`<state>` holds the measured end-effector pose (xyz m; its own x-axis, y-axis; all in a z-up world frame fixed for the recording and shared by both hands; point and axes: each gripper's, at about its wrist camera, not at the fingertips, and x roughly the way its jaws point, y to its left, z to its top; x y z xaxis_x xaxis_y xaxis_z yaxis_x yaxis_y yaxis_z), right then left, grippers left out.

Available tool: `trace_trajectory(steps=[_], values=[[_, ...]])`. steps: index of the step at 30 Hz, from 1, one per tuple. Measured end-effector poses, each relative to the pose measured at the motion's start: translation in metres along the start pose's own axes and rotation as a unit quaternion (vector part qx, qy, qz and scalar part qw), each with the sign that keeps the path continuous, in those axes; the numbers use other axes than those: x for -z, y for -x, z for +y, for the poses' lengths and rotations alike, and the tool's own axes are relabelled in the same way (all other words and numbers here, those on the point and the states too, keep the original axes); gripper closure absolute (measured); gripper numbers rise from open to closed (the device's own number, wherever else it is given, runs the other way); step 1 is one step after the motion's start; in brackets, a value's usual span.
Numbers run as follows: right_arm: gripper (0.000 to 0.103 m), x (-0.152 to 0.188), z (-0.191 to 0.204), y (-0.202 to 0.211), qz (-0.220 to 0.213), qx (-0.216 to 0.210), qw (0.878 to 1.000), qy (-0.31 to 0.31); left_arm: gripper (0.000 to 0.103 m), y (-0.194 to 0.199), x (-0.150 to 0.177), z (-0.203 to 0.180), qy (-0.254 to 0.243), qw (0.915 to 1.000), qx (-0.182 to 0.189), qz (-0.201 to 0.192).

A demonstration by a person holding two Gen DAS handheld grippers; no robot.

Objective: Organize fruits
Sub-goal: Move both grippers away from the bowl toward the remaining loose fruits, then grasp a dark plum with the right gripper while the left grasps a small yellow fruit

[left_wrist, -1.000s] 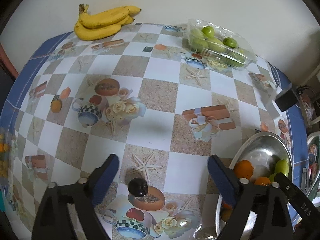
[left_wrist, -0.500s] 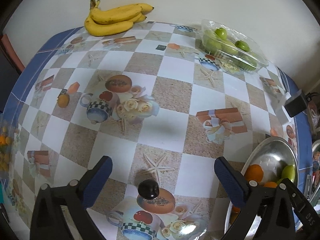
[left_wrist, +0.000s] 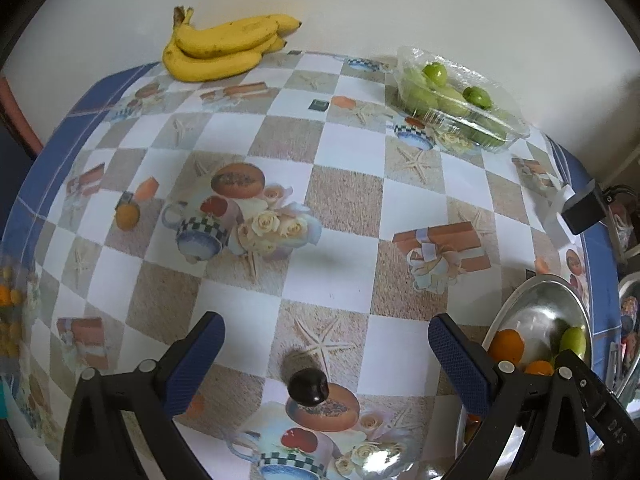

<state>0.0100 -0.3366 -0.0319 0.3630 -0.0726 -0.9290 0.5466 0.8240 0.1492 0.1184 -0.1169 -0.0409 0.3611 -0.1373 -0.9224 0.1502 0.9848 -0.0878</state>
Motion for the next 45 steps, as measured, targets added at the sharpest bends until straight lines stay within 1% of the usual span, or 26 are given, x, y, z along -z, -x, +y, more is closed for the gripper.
trace_trajectory(steps=[6,12,21,29,32,41,45], values=[[0.002,0.002,0.011,-0.002,0.003,0.001,1.000,0.006,0.000,0.004,-0.008,0.009,-0.020,0.9998,0.000,-0.009],[0.002,0.004,0.026,-0.001,-0.001,-0.003,1.000,0.017,0.000,0.007,-0.015,0.030,-0.031,0.9994,-0.005,-0.014],[0.002,0.006,0.060,0.003,-0.008,-0.030,0.999,0.044,0.000,0.012,-0.027,0.082,-0.005,0.9995,-0.023,-0.021],[0.002,0.013,0.102,0.009,-0.012,-0.067,0.994,0.083,0.000,0.019,-0.032,0.129,0.018,0.9974,-0.063,-0.030],[0.002,0.017,0.118,0.008,-0.007,-0.072,0.992,0.099,0.000,0.022,-0.032,0.141,0.017,0.9961,-0.080,-0.034],[0.002,0.033,0.162,-0.001,0.013,-0.084,0.985,0.148,0.000,0.014,-0.031,0.151,0.011,0.9964,-0.082,-0.017],[0.002,0.040,0.174,-0.012,0.029,-0.085,0.983,0.162,0.000,0.001,-0.028,0.154,0.010,0.9964,-0.084,0.003]])
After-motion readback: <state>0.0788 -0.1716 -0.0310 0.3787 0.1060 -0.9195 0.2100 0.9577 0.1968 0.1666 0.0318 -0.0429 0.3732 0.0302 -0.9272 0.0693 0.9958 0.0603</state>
